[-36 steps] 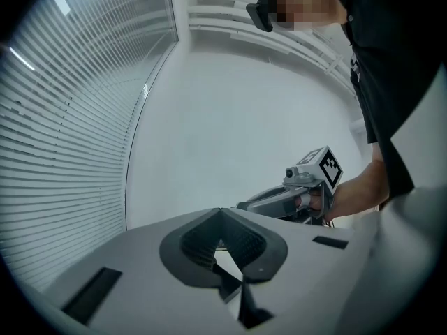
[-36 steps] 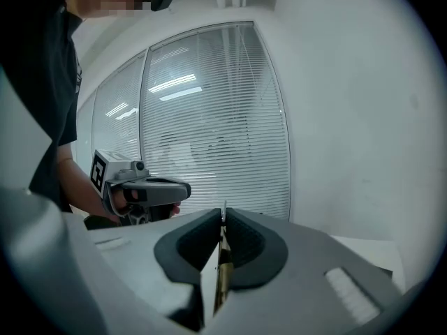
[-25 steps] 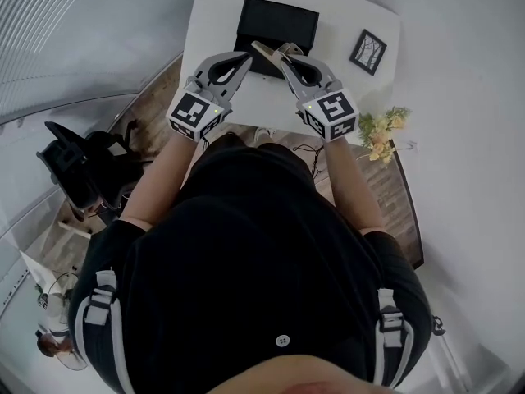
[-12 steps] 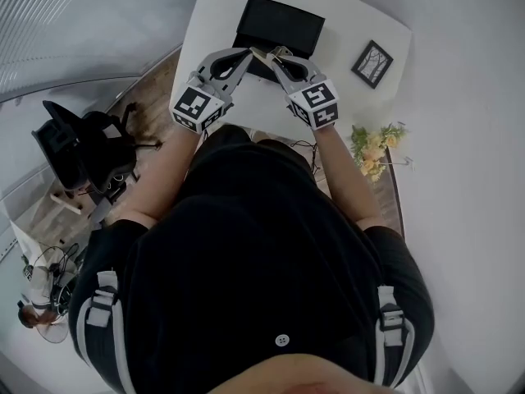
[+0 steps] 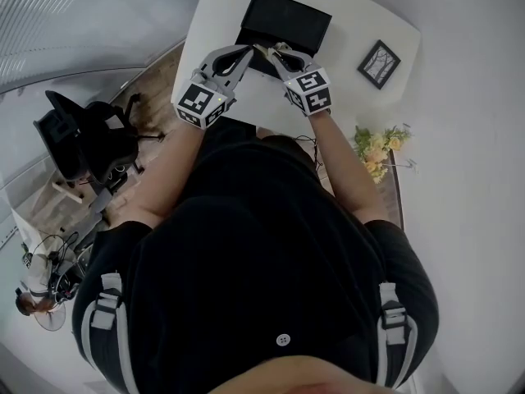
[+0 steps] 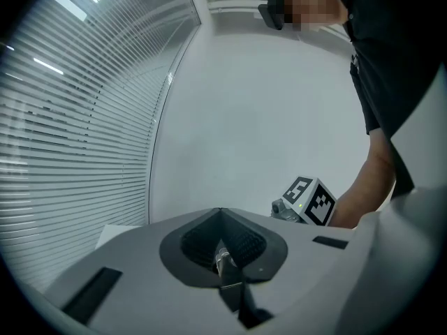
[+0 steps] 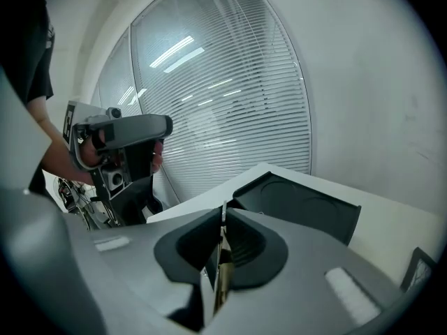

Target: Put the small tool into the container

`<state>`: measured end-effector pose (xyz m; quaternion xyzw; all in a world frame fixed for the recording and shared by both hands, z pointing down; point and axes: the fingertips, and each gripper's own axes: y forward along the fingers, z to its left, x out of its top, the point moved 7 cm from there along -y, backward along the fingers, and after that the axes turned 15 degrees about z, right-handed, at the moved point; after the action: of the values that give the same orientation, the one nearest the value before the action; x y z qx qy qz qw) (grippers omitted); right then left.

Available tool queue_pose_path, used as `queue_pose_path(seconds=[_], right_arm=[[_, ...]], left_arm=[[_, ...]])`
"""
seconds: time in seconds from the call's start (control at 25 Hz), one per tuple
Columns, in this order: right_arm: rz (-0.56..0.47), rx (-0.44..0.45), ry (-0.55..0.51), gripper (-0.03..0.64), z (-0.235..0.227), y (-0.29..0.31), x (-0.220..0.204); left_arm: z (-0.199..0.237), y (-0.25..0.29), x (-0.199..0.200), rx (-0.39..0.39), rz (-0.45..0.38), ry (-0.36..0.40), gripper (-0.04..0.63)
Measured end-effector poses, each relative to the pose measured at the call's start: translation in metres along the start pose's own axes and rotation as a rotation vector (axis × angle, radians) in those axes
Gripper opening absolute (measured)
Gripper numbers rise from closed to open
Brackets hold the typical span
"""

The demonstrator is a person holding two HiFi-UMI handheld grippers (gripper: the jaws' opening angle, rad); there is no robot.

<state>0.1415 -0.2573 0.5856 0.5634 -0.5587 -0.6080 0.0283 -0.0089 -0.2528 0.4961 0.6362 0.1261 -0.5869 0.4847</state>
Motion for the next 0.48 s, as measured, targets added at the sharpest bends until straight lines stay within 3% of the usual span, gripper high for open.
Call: queue_pose_path(seconds=[0.48], right_arm=[[0.106, 0.005, -0.008, 0.034, -0.008, 0.044, -0.012]], left_arm=[[0.019, 0.018, -0.014, -0.025, 0.031, -0.007, 0.008]])
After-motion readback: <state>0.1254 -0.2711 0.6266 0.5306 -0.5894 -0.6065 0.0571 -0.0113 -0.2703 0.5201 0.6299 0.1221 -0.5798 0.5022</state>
